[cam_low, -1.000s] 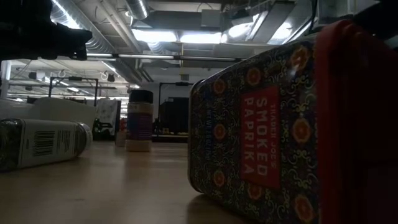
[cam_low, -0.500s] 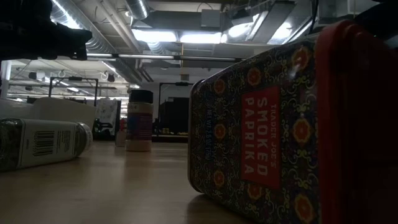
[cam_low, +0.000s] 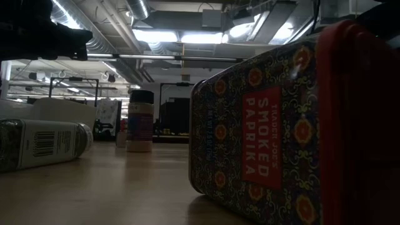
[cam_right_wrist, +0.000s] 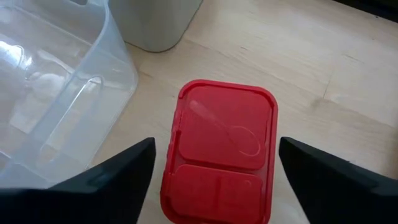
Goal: Sort spices by type
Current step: Put the top red seasoning can into the gray bin
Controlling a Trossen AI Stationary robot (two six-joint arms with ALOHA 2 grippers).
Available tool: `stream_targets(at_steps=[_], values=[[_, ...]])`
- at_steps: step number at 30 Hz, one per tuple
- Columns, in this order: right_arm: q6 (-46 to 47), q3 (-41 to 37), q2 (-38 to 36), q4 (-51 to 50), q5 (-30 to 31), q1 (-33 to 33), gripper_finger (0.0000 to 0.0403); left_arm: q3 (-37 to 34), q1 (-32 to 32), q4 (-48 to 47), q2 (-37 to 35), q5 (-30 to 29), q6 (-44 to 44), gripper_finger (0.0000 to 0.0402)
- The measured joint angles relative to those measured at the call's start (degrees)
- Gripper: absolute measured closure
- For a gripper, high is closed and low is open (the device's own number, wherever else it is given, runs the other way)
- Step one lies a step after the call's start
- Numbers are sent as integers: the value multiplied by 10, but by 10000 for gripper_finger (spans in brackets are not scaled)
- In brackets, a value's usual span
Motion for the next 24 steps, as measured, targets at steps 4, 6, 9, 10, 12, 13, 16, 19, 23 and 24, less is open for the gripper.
stream_targets(at_steps=[4, 6, 9, 10, 12, 13, 16, 19, 23, 24], values=[[1, 0, 0, 0, 2, 0, 113, 0, 0, 0, 0, 0, 0, 402], [1, 0, 0, 6, 7, 0, 136, 0, 0, 0, 0, 0, 0, 402], [1, 0, 0, 23, 10, 0, 171, 0, 0, 0, 0, 0, 0, 402], [0, 0, 0, 30, 10, 0, 176, 0, 0, 0, 0, 0, 0, 402], [-1, 0, 0, 41, 10, 0, 176, 0, 0, 0, 0, 0, 0, 402], [-1, 0, 0, 45, 10, 0, 176, 0, 0, 0, 0, 0, 0, 402], [-4, 15, 0, 30, 10, 0, 176, 0, 0, 0, 0, 0, 0, 402], [-22, 52, 0, -5, 13, 0, 171, 0, 0, 0, 0, 0, 0, 402], [-50, 120, 0, -61, 43, 0, 162, 0, 0, 0, 0, 0, 0, 402], [-61, 138, 0, -69, 49, 0, 164, 0, 0, 0, 0, 0, 0, 402]])
